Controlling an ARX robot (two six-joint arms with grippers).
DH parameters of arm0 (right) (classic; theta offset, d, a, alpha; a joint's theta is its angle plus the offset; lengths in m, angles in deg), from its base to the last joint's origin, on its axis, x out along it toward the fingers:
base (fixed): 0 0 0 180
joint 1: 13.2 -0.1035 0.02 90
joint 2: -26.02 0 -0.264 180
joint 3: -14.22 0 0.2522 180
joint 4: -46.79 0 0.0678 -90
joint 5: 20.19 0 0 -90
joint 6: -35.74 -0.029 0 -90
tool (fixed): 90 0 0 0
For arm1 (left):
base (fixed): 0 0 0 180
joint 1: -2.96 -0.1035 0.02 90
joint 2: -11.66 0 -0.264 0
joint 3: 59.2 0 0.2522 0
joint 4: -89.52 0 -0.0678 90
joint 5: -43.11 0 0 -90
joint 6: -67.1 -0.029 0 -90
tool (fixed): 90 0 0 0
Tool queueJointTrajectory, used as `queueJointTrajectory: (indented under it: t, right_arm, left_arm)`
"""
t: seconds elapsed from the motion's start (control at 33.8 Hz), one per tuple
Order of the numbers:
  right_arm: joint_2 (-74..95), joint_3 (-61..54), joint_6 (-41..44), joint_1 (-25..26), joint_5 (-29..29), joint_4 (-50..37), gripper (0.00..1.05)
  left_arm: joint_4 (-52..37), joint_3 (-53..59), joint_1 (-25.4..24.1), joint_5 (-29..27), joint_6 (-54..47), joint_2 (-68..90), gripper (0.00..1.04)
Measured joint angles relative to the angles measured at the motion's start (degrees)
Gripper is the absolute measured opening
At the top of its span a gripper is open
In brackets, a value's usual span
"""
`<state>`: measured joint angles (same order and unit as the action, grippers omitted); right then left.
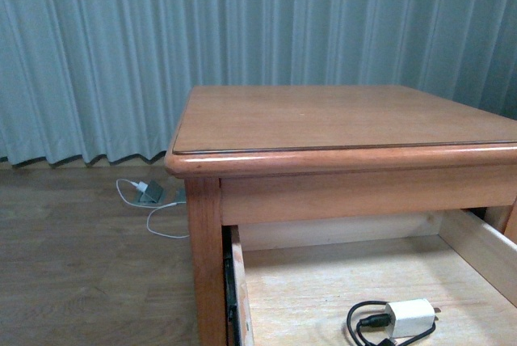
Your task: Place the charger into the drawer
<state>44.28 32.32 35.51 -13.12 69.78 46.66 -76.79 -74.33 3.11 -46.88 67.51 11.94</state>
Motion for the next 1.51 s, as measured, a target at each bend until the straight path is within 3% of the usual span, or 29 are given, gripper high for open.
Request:
queueJointTrajectory:
  t: [0.09,0.21,0.35,0.44,0.59,0.86,1.18,1.51]
  right_arm:
    - [0.0,0.0,0.0,0.0,0.0,0.0,0.96]
    - [3.1,3.1,1.5,1.0,-9.1,12.9,0.96]
    - [14.5,5.4,2.7,-0.1,-10.0,21.1,0.96]
    - [20.6,6.6,2.4,-0.5,-11.7,21.7,0.96]
    - [36.7,10.6,1.2,-2.2,-13.4,15.8,0.96]
    - [60.5,17.4,-0.4,-9.2,-6.4,1.5,0.96]
    - [79.9,26.7,-8.7,-15.5,1.1,-17.7,0.96]
    - [93.7,38.5,-9.4,-17.9,7.6,-27.1,0.96]
  left_arm:
    - [0.0,0.0,0.0,0.0,0.0,0.0,0.38]
    - [0.0,0.0,0.0,0.0,0.0,0.0,0.61]
    - [0.0,0.0,0.0,0.0,0.0,0.0,0.9]
    - [0.0,0.0,0.0,0.0,-0.1,0.0,1.0]
    - [0.0,0.0,0.0,0.0,-0.1,0.0,0.98]
    - [0.0,0.0,0.0,0.0,-0.1,0.0,0.98]
    - [0.0,0.0,0.0,0.0,-0.1,0.0,0.98]
    - [0.0,0.0,0.0,0.0,-0.1,0.0,0.98]
